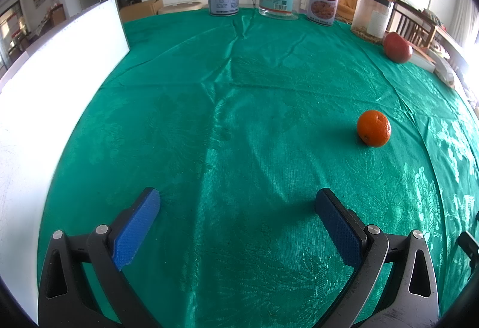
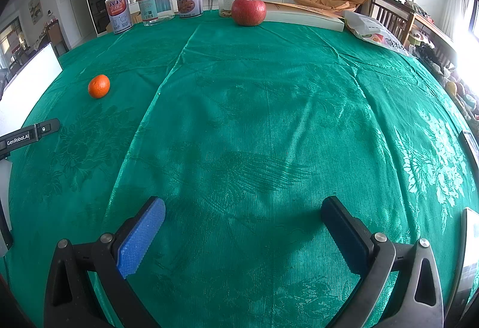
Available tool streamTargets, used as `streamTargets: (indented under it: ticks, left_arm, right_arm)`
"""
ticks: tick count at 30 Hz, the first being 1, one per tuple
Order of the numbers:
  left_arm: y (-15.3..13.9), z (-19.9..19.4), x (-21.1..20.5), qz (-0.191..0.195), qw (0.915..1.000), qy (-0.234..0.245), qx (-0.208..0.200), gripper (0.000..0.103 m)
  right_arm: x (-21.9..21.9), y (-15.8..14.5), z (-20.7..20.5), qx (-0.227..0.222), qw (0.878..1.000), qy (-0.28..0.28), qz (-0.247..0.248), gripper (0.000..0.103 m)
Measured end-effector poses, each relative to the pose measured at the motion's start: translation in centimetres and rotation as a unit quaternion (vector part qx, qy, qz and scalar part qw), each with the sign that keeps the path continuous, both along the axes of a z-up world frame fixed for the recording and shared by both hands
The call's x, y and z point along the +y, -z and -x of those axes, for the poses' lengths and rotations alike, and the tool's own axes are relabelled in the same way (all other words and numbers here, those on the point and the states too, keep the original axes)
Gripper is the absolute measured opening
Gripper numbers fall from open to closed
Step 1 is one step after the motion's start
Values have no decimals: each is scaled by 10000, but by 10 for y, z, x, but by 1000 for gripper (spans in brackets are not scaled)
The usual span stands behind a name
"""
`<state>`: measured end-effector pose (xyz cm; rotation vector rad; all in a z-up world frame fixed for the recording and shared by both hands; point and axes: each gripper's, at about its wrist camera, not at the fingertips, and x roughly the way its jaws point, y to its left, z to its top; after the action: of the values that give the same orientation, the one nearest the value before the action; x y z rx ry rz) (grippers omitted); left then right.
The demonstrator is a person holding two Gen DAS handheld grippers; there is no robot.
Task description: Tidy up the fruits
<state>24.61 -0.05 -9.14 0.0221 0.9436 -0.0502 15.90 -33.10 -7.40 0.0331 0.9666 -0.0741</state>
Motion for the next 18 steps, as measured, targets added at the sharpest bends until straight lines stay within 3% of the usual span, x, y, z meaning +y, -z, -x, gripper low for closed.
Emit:
streamTargets:
  ticks: [18]
  left_arm:
    - [0, 1, -3, -15, 10000, -66, 0, 103]
  right_arm:
    - [1, -1, 0, 49, 10000, -32, 9, 103]
